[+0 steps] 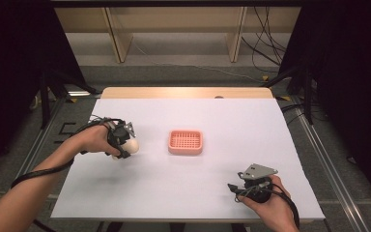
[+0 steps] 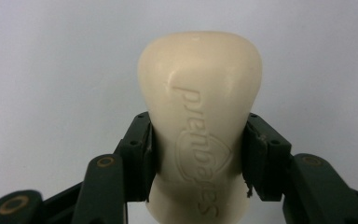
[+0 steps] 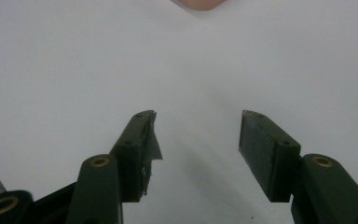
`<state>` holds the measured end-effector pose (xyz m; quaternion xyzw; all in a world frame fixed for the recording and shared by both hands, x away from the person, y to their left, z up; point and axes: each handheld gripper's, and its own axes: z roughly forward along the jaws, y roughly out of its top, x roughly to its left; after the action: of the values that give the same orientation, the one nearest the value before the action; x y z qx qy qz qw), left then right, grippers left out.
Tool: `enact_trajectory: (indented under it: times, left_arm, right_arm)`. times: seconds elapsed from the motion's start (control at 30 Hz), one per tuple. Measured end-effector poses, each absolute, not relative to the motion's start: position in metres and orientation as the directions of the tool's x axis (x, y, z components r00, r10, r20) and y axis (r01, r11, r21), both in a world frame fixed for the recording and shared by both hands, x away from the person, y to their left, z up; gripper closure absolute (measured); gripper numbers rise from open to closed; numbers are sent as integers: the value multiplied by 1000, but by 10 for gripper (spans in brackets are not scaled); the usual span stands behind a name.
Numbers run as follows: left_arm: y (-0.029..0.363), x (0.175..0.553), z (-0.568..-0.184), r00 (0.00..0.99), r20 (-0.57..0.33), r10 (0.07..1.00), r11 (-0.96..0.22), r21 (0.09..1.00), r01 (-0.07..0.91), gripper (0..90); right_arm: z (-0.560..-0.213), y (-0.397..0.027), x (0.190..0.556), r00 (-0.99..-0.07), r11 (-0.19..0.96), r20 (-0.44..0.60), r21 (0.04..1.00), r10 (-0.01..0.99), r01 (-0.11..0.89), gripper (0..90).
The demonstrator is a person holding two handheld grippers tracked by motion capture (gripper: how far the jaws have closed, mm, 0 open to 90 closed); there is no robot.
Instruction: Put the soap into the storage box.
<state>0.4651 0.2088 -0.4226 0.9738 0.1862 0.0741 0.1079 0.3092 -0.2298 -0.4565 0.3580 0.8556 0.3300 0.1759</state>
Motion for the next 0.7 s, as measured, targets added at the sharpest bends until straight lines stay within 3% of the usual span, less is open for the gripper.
enact_trajectory:
  times: [0.7]
  left_arm:
    - [203,464,-420,915,102,391,-896,269,353,496]
  right_arm:
    - [-456,-230,309,-677,520,-62,692,733,500,464]
